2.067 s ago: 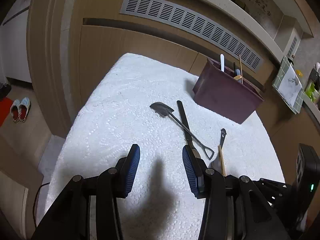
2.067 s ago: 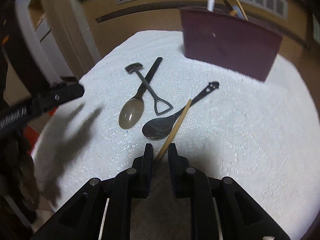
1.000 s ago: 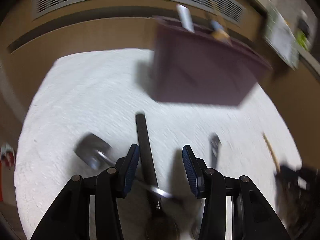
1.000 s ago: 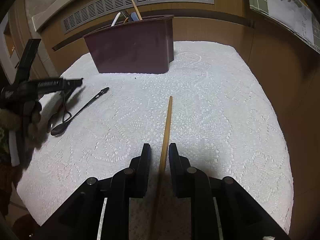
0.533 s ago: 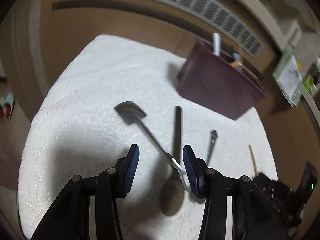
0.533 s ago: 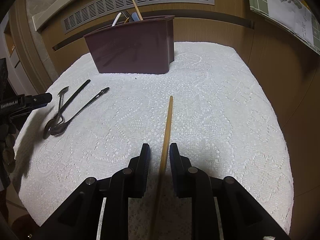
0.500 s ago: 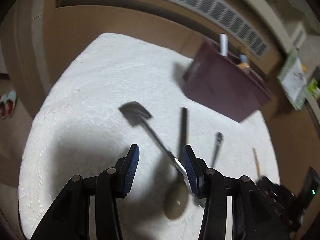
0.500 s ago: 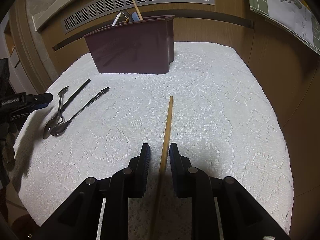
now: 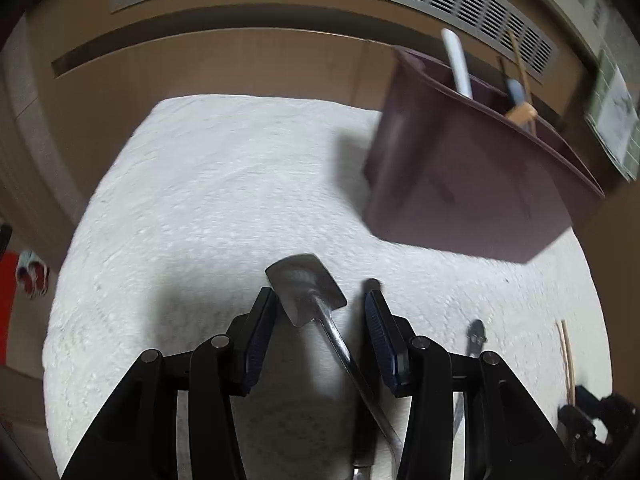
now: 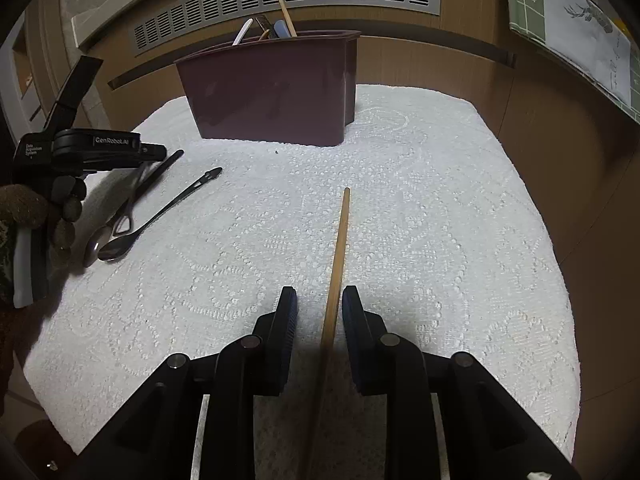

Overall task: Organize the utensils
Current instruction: 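Grasp the shovel-shaped spoon handle with the left gripper while the right holds the chopstick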

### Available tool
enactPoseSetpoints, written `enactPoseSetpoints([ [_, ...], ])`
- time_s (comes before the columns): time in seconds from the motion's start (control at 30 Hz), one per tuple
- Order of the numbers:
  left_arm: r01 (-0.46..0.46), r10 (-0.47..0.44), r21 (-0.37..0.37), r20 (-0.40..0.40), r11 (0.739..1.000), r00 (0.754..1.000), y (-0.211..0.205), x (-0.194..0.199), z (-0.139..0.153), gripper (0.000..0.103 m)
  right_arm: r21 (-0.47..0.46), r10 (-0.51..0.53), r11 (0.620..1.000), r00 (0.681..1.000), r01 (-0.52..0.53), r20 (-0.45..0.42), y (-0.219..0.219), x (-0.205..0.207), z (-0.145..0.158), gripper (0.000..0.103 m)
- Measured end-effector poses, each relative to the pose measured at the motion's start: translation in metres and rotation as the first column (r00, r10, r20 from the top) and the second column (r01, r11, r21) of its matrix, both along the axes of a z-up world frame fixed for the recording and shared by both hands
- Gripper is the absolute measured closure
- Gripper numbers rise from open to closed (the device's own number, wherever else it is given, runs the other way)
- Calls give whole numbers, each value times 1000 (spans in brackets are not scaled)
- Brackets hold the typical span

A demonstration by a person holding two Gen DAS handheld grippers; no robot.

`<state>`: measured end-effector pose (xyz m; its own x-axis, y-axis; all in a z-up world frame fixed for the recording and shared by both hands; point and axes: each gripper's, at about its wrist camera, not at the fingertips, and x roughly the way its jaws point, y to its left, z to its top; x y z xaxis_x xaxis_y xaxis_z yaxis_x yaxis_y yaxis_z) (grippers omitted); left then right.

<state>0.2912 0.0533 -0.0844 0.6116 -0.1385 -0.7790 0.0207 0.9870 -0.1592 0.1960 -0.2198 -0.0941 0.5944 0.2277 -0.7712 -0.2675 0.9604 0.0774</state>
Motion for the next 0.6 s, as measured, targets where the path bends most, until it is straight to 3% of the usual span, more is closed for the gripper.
enactPoseSetpoints([
  [0.1, 48, -49, 25, 9, 999, 999, -7, -3, -1, 57, 24, 22, 999, 1000, -22, -10, 0, 1, -1, 70],
  [0.37, 144, -145, 43, 13, 989, 989, -7, -42, -1, 57, 33, 41, 999, 998, -40, -36, 1, 4, -1, 66],
  [0.5, 200, -200, 32, 9, 979, 980, 0, -73, -2, 56, 67, 29, 997, 998, -25, -53, -6, 14, 0, 74],
  [0.6, 205, -205, 15, 1, 979, 979, 3, -80, -4, 56, 30, 11, 999, 999, -9, -53, -4, 27, 1, 76],
])
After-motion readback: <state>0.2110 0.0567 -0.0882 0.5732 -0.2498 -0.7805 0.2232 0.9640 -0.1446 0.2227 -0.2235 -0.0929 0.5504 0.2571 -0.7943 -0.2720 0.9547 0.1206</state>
